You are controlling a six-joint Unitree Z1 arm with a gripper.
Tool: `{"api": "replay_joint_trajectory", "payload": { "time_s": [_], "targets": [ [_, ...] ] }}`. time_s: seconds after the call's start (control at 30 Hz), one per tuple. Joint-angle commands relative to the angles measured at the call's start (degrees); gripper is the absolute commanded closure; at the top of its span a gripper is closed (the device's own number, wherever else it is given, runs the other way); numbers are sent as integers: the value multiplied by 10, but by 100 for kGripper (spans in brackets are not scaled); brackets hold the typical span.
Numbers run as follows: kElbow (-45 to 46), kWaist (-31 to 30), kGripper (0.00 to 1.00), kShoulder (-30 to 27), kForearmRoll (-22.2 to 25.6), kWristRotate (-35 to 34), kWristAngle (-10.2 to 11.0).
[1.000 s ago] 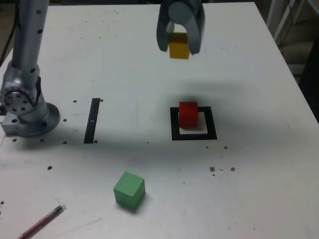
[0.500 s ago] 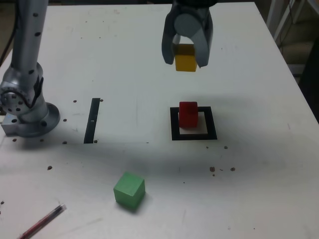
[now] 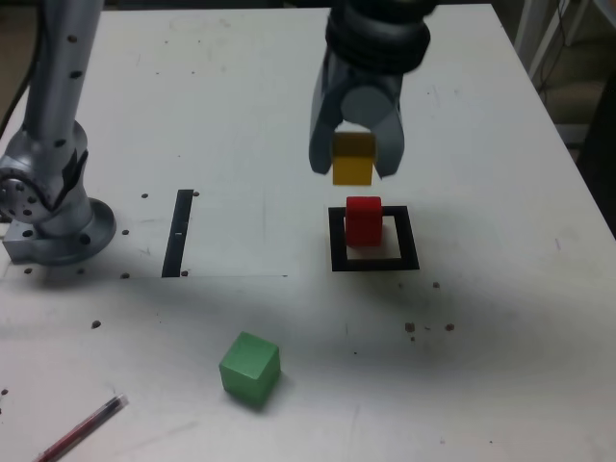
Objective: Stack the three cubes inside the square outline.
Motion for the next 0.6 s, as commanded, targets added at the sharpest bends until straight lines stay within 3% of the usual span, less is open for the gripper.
{"api": "replay_joint_trajectory", "payload": {
  "time_s": [0.0, 0.57],
  "targets": [
    [-2, -1, 83, 7, 2, -1, 1],
    [-12, 16, 81, 58, -3, 20, -1]
  ]
}}
